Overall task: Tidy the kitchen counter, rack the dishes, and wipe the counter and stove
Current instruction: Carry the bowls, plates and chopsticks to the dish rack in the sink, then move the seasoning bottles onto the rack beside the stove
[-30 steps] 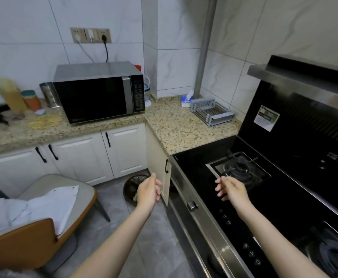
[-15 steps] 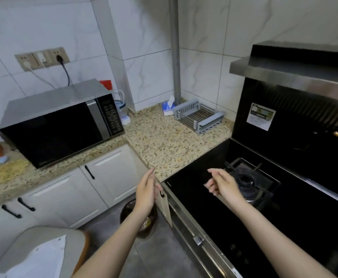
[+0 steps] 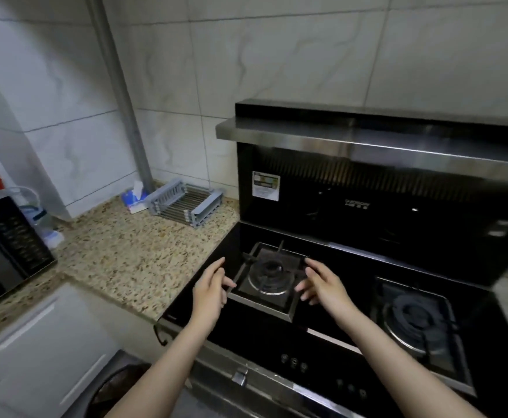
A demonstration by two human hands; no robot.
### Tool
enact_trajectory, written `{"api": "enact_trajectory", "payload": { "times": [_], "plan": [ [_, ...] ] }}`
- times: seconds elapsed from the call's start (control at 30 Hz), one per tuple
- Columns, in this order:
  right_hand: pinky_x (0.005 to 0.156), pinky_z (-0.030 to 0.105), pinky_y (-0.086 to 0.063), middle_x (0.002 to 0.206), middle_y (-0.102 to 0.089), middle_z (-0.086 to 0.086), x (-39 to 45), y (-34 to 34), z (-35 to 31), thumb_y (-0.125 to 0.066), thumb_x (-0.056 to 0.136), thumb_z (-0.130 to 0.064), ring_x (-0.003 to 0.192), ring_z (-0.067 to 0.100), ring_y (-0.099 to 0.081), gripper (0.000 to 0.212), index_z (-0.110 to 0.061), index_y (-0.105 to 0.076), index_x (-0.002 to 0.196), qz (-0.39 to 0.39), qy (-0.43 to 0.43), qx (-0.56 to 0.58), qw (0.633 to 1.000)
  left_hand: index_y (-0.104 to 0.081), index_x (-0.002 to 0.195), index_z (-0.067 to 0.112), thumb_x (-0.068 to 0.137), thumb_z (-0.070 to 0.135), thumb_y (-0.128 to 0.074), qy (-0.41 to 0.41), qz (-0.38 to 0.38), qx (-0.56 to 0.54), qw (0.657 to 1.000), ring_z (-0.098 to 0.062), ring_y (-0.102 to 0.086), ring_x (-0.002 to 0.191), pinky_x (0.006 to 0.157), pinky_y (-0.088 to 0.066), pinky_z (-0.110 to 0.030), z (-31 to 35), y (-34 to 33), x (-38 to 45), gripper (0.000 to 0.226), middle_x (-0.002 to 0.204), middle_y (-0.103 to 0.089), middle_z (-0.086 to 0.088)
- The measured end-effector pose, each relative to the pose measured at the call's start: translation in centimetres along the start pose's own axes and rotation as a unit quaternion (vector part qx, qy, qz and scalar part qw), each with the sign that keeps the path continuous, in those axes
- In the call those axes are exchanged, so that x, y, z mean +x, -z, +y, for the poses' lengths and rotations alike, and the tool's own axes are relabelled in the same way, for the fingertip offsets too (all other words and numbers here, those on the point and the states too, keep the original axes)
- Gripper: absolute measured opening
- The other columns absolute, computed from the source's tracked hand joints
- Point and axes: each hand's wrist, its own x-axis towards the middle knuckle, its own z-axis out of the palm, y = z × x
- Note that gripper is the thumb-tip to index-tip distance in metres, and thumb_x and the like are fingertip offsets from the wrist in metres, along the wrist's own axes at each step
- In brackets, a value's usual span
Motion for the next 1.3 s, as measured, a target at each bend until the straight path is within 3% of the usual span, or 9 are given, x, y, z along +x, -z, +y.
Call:
{"api": "enact_trajectory", "payload": {
  "times": [0.27, 0.53, 0.8, 0.97, 1.13, 1.3],
  "plan": [
    [0.04, 0.017, -0.037, 0.068, -0.065, 0.007, -14.1, 7.8, 4.8, -0.04, 0.101, -0.019, 0.042, 0.011, -0.054, 0.029, -0.012, -0.05, 0.127, 0.147, -0.057, -0.009, 0.987, -0.056, 0.116, 0.026, 0.1, 0.015, -0.04, 0.029, -0.147, -0.024, 0.988, -0.005, -0.048, 0.041, 0.036, -0.038, -0.017, -2.5, -6.3, -9.7, 0.025, 0.075, -0.067, -0.005],
    [0.038, 0.017, -0.035, 0.069, -0.063, 0.01, -28.7, 16.8, 8.2, -0.041, 0.101, -0.017, 0.038, 0.008, -0.053, 0.033, -0.012, -0.043, 0.133, 0.301, -0.08, 0.019, 0.95, -0.055, 0.116, 0.028, 0.1, 0.016, -0.039, 0.045, -0.308, -0.024, 0.95, -0.015, -0.05, 0.051, 0.04, -0.04, -0.019, -1.3, -15.9, -21.1, 0.026, 0.08, -0.068, -0.007],
    [0.035, 0.016, -0.031, 0.067, -0.057, 0.012, -42.2, 27.6, 10.9, -0.039, 0.101, -0.016, 0.032, 0.005, -0.049, 0.035, -0.01, -0.04, 0.135, 0.431, -0.084, 0.085, 0.895, -0.052, 0.12, 0.02, 0.101, 0.013, -0.037, 0.045, -0.451, -0.019, 0.891, -0.019, -0.055, 0.053, 0.04, -0.044, -0.019, 1.3, -28.8, -34.3, 0.026, 0.094, -0.066, -0.013],
    [0.035, 0.015, -0.033, 0.068, -0.06, 0.01, -51.0, 36.1, 14.7, -0.038, 0.101, -0.016, 0.034, 0.005, -0.051, 0.034, -0.007, -0.041, 0.135, 0.477, -0.101, 0.087, 0.869, -0.054, 0.116, 0.017, 0.1, 0.016, -0.041, 0.067, -0.501, -0.012, 0.863, -0.009, -0.057, 0.046, 0.043, -0.041, -0.021, 1.8, -37.6, -44.4, 0.02, 0.098, -0.066, -0.017],
    [0.032, 0.015, -0.035, 0.068, -0.062, 0.01, -61.5, 45.0, 18.6, -0.036, 0.101, -0.013, 0.034, 0.004, -0.052, 0.035, -0.005, -0.04, 0.135, 0.538, -0.126, 0.088, 0.829, -0.052, 0.123, 0.003, 0.101, 0.014, -0.035, 0.083, -0.562, 0.012, 0.823, -0.02, -0.054, 0.061, 0.043, -0.04, -0.019, 1.8, -46.1, -56.9, 0.03, 0.104, -0.061, -0.016],
    [0.034, 0.015, -0.036, 0.068, -0.062, 0.01, -71.6, 51.8, 21.5, -0.037, 0.101, -0.016, 0.035, 0.006, -0.053, 0.033, -0.008, -0.043, 0.132, 0.595, -0.139, 0.099, 0.786, -0.055, 0.118, 0.004, 0.101, 0.015, -0.036, 0.102, -0.608, 0.018, 0.787, -0.021, -0.054, 0.063, 0.049, -0.043, -0.025, 2.5, -52.5, -68.3, 0.028, 0.104, -0.061, -0.015]
  ]
}}
